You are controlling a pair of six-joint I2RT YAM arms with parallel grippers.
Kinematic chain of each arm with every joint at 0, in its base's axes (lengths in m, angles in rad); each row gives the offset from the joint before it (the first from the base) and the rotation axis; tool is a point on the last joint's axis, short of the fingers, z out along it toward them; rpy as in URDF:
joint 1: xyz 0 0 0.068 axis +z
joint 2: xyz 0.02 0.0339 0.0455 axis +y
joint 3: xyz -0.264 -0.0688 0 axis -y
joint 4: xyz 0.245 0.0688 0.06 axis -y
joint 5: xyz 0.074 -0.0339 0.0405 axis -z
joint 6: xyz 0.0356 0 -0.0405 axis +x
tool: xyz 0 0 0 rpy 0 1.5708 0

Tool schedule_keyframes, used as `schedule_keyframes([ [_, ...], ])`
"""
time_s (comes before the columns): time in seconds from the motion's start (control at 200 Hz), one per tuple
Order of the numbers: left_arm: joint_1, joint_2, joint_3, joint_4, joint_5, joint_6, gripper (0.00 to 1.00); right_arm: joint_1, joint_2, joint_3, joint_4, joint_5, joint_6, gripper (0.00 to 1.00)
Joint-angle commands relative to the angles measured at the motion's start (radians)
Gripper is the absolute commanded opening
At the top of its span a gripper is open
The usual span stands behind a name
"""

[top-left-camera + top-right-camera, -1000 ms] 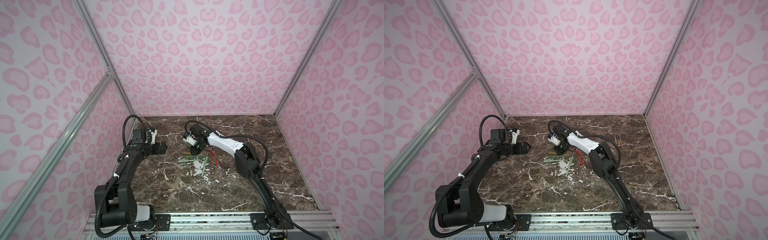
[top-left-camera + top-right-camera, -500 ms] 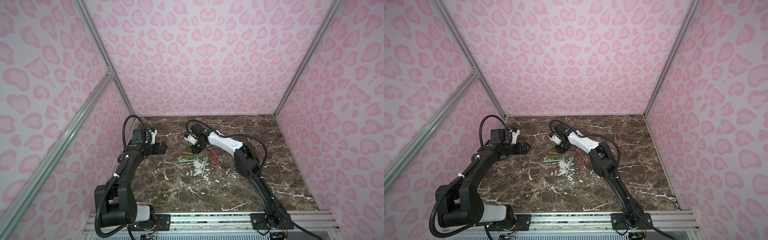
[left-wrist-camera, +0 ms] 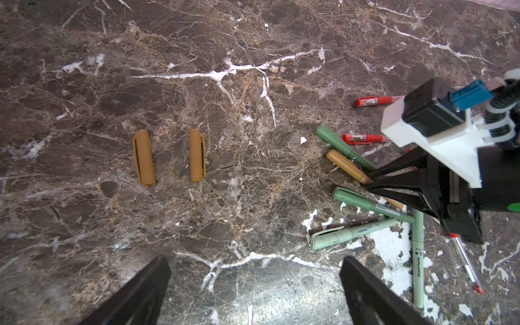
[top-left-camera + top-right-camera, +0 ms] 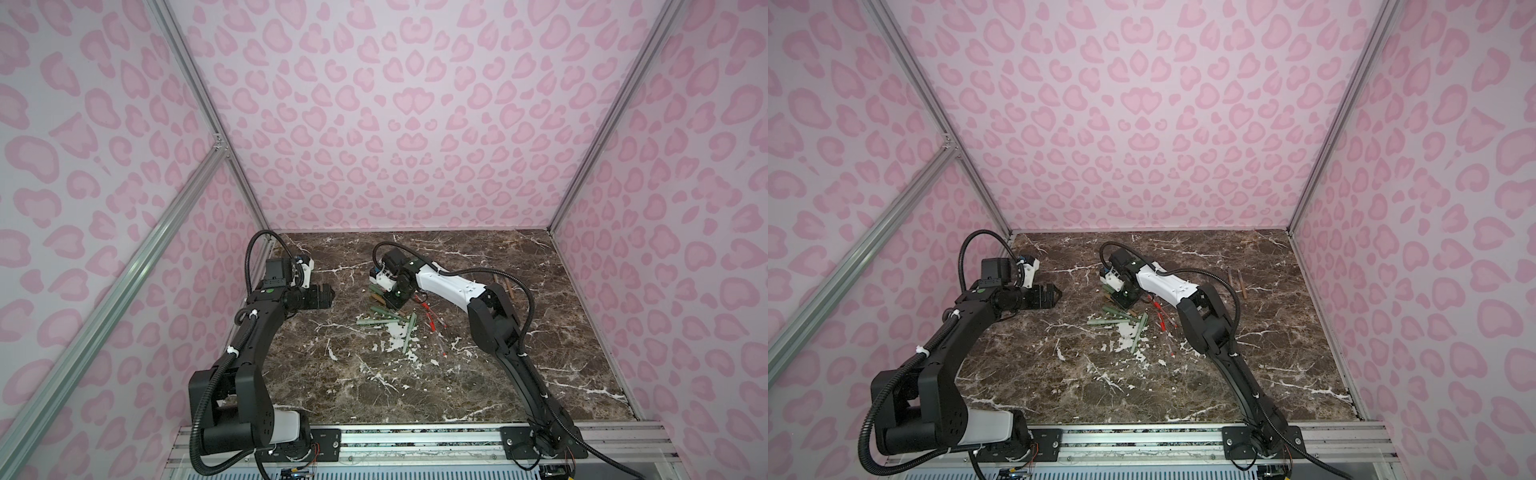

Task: Open the pen caps
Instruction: 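Lift the third tan marker and bring its cap toward the left gripper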

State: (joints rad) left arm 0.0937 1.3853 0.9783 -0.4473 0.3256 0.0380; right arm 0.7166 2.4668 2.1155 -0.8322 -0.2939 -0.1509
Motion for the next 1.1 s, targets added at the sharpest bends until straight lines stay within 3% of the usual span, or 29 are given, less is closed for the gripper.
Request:
schedule_keyframes([
  [0.0,0.002,-0.006,0.002,0.008,0.008,0.010,0.98,0.003,0.008,-0.002,-0.023,0.021,-0.014,0.10],
  [0.35,0.001,-0.038,0.016,0.006,0.183,-0.027,0.98,0.003,-0.096,0.004,-0.007,-0.019,0.027,0.08],
  [0.565,0.001,-0.040,0.031,0.022,0.322,-0.098,0.98,0.014,-0.213,-0.080,0.115,-0.077,0.125,0.07],
  [0.755,0.001,-0.037,0.014,0.095,0.475,-0.212,1.00,0.037,-0.331,-0.239,0.352,-0.111,0.308,0.07],
  [0.895,0.001,-0.029,-0.005,0.166,0.557,-0.300,0.96,0.050,-0.415,-0.403,0.587,-0.113,0.489,0.06],
  [1.095,-0.002,0.006,0.003,0.228,0.593,-0.382,0.88,0.081,-0.478,-0.540,0.786,-0.093,0.618,0.05],
])
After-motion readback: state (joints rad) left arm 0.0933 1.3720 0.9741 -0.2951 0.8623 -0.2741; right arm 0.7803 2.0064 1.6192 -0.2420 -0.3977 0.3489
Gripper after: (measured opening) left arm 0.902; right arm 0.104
